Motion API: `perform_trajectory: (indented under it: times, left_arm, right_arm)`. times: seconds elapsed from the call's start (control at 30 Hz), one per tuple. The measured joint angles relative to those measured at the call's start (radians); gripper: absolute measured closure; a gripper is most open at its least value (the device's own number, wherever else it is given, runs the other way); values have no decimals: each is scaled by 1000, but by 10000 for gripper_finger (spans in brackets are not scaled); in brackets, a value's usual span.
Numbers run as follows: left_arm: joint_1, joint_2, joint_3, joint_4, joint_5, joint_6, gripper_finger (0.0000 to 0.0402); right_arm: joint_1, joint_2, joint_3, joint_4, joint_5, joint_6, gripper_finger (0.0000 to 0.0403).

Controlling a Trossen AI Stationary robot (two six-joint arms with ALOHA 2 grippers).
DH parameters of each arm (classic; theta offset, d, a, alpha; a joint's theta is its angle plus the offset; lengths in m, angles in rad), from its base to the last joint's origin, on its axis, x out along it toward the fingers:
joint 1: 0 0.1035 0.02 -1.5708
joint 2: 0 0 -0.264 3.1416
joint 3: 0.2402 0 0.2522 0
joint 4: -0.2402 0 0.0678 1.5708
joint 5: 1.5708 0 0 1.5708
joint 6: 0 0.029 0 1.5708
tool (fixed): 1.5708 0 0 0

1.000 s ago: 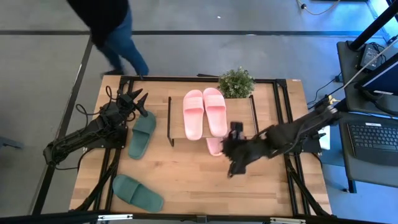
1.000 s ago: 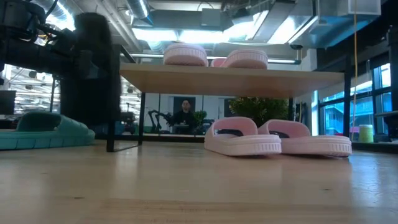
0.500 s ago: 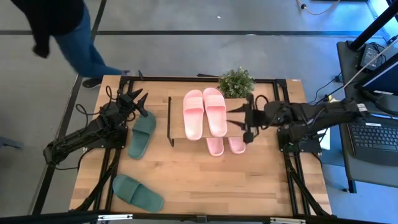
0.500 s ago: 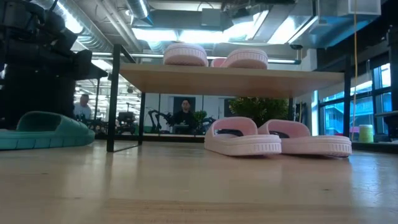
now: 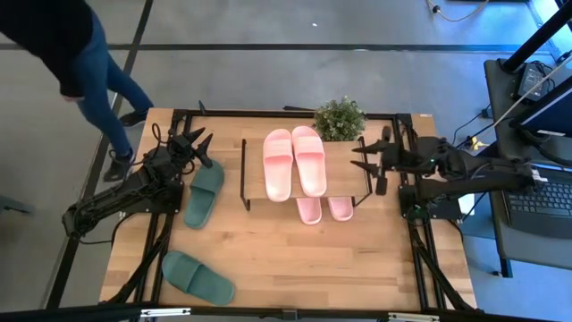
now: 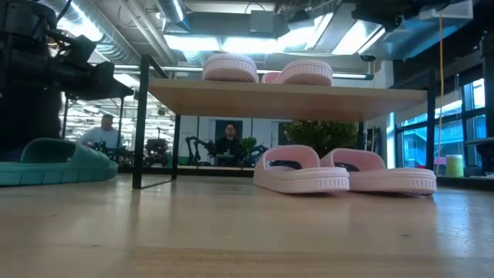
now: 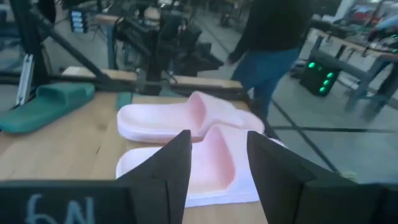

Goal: Pick and place slides into the shelf
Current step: Put the green slide under the shelf

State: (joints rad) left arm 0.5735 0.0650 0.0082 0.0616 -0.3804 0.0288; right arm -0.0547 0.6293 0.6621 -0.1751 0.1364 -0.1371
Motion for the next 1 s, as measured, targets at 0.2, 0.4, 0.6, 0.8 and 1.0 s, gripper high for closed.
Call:
perform_trajectory:
  times: [0.2,0.4,0.6,0.8,1.0]
  left_arm:
    - [0,0,0,0,34,1,243]
    - [-1,0,29,0,362,77,243]
    - [-70,0,148,-2,576,223,243]
    - [-212,7,282,-95,586,329,243]
    - [-390,93,292,-41,578,369,243]
  right_arm:
    - [-30,-80,-58,17,2,27,246]
    - [-31,-96,-112,37,3,31,246]
    - [-31,-91,-114,42,3,27,246]
    - [-31,-89,-114,41,3,27,246]
    - [-31,-89,-114,40,3,25,246]
